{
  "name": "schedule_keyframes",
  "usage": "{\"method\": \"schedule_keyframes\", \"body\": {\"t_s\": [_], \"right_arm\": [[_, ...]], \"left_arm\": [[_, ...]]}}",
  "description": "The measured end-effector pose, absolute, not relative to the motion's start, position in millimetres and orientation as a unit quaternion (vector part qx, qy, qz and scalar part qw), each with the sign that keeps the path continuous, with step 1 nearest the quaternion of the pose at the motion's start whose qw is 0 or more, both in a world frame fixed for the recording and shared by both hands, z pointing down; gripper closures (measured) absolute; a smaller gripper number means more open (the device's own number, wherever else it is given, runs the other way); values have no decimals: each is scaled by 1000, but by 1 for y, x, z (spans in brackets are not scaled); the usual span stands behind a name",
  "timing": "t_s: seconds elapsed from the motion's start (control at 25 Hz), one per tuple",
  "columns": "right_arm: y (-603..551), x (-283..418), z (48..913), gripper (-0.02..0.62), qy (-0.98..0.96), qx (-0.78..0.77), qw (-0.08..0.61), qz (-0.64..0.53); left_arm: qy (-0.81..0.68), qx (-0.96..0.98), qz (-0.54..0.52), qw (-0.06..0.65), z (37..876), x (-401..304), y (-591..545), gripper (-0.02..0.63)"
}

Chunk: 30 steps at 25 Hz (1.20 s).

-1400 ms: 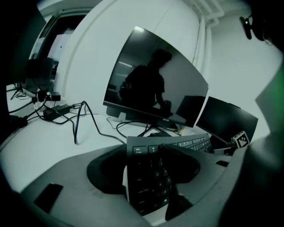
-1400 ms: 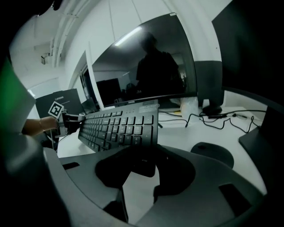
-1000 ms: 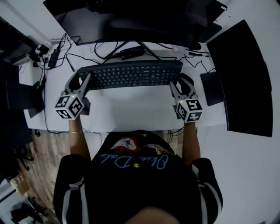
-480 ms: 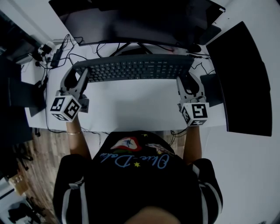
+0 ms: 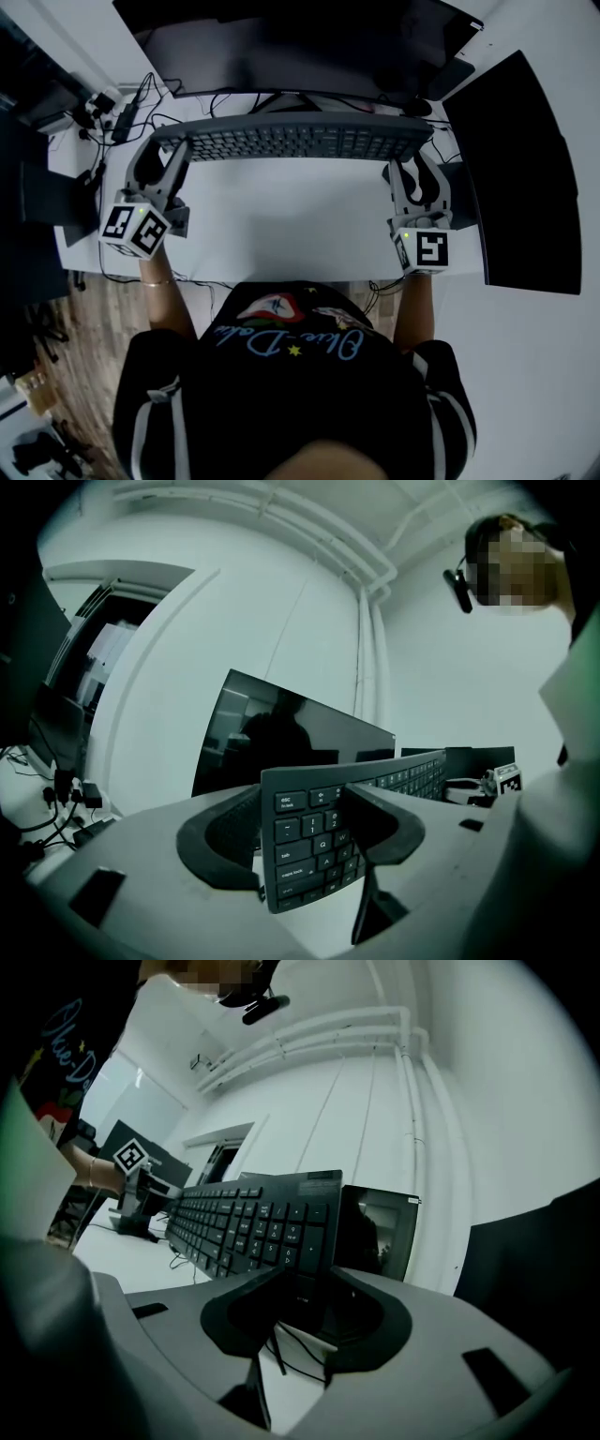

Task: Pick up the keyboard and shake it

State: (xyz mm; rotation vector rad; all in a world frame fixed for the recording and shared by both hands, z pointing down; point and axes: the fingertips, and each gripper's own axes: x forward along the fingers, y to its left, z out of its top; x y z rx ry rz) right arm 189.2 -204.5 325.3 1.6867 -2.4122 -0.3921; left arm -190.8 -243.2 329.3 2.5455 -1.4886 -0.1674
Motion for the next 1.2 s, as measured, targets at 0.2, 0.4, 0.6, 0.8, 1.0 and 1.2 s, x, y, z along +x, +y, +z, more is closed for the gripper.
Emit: {"method": "schedule_keyframes", "body": {"t_s": [0.2, 0.4, 0.6, 0.8, 1.0, 1.2], "right_arm": [[-201, 190, 316, 462, -800, 569, 91, -166], [-198, 187, 296, 462, -790, 569, 93, -209], [-197, 184, 279, 462, -784, 563, 87, -247], [-198, 182, 269, 462, -779, 562, 82, -266], [-195, 180, 261, 462, -772, 562, 82, -286], [-193, 179, 256, 462, -766, 564, 81, -299]], "left_arm": [[-498, 860, -59, 94, 330, -189, -242, 351], [-489, 864, -80, 82, 321, -190, -240, 351], [-483, 868, -92, 70, 313, -190, -238, 351], [-482, 868, -97, 61, 306, -191, -238, 351], [-479, 870, -105, 50, 300, -192, -234, 351], [-477, 871, -109, 43, 296, -193, -232, 351]]}}
